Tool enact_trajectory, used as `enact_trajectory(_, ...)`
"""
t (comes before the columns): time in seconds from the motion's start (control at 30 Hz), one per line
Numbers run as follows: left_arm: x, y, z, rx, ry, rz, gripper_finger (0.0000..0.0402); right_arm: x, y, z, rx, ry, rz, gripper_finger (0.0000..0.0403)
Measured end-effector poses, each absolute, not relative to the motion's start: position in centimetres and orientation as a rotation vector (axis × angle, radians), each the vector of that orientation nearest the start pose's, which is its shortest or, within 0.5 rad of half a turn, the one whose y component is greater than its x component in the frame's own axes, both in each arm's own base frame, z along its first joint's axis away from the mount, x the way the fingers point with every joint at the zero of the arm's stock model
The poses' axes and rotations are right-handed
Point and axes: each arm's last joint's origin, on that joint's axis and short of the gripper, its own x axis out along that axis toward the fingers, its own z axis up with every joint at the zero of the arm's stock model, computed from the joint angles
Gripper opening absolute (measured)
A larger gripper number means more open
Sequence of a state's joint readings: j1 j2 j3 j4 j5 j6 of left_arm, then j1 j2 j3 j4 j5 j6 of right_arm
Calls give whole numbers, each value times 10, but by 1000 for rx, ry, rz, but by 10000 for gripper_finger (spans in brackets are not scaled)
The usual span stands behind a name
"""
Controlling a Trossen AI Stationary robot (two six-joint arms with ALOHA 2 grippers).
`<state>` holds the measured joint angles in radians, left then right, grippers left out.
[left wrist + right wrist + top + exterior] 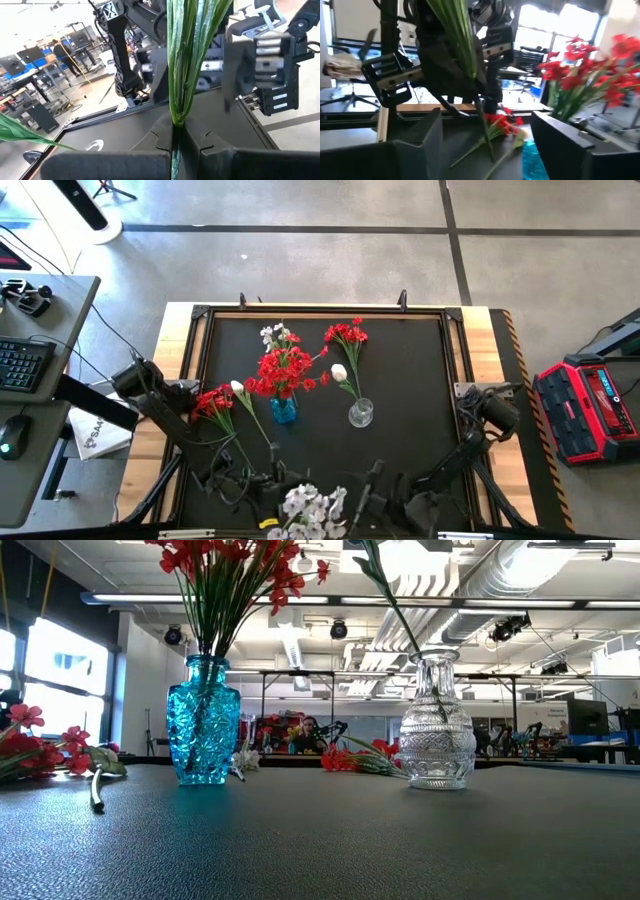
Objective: Sort flowers into vase by color
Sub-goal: Put the white flowers into the transparent vase
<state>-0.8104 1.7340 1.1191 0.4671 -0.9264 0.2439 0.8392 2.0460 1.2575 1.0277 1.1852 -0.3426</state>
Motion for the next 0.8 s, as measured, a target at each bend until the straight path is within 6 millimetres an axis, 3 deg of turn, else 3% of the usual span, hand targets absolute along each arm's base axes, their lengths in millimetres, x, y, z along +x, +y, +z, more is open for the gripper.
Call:
enact_trajectory(0.17, 281, -259, 257, 365, 124, 108, 1, 329, 287, 225, -112, -84, -319, 247)
enact_trajectory(0.47, 284, -255, 253, 349, 157, 114, 1, 356, 285, 260, -151, -86, -310, 213)
enact_trajectory(0.63, 284, -254, 251, 324, 170, 119, 1, 360, 292, 271, -191, -24, -318, 128)
enact_trajectory(0.8, 284, -251, 245, 260, 214, 139, 15, 345, 307, 287, -167, 0, -461, 13)
